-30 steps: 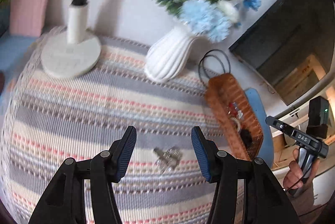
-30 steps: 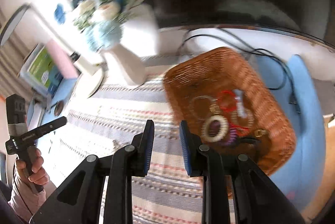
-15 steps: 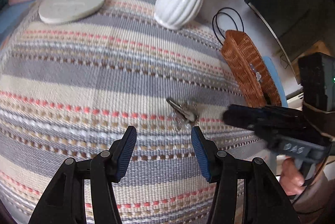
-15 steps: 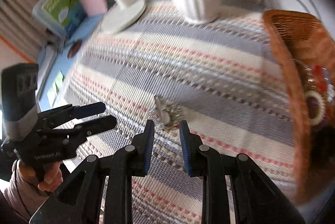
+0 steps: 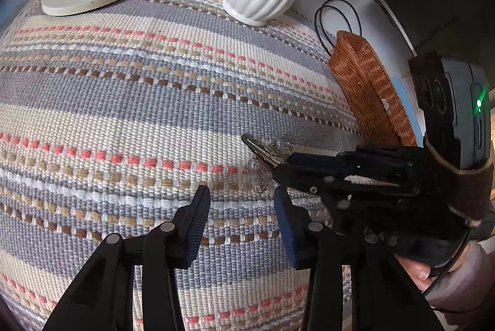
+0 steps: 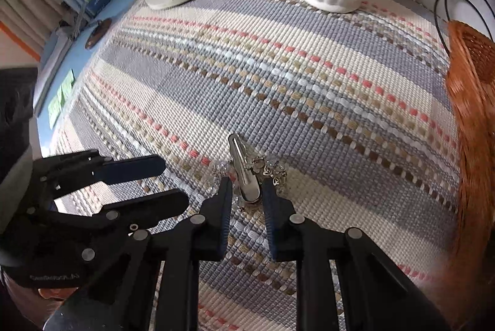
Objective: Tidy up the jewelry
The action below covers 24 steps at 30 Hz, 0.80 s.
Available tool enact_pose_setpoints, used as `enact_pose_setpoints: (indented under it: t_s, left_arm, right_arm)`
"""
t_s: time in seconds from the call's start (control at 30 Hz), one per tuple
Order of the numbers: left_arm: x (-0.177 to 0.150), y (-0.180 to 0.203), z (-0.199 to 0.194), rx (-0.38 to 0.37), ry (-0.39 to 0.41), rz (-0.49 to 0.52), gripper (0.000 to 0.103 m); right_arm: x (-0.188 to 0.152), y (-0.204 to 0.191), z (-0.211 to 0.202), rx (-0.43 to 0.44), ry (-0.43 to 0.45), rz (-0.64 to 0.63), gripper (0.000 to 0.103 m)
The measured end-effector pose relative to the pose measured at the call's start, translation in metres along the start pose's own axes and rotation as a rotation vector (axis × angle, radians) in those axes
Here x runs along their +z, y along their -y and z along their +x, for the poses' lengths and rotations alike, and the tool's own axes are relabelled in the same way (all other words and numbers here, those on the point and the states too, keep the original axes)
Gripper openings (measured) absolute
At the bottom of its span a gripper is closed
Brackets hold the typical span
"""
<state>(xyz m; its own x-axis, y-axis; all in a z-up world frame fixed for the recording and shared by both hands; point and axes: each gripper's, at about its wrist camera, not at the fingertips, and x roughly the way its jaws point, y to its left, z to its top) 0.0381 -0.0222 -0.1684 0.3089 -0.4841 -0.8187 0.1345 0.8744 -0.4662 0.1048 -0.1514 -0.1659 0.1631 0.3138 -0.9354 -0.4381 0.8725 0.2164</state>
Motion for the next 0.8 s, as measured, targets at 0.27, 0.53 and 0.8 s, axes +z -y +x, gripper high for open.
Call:
enact_pose_setpoints:
  t_s: [0.27,0.53,0.8]
  left_arm:
    - [0.001,0.003,0.012,-0.005,-0.017,0.008,0.041]
    - [0.017,0.027,0.036,0.016,-0.027,0.056,0.041]
    - [0.036,0.061,0.057,0.213,-0.014,0.162,0.023]
  right_arm:
    - [0.004,-0.001,-0.003,0.02,0.03,-0.012,0.016]
    - [-0.005,0.044,-0.047,-0.004,0.107,0.119,0.016]
    - [-0.041,0.074,-0.032,-0.064,0.055,0.21,0.017]
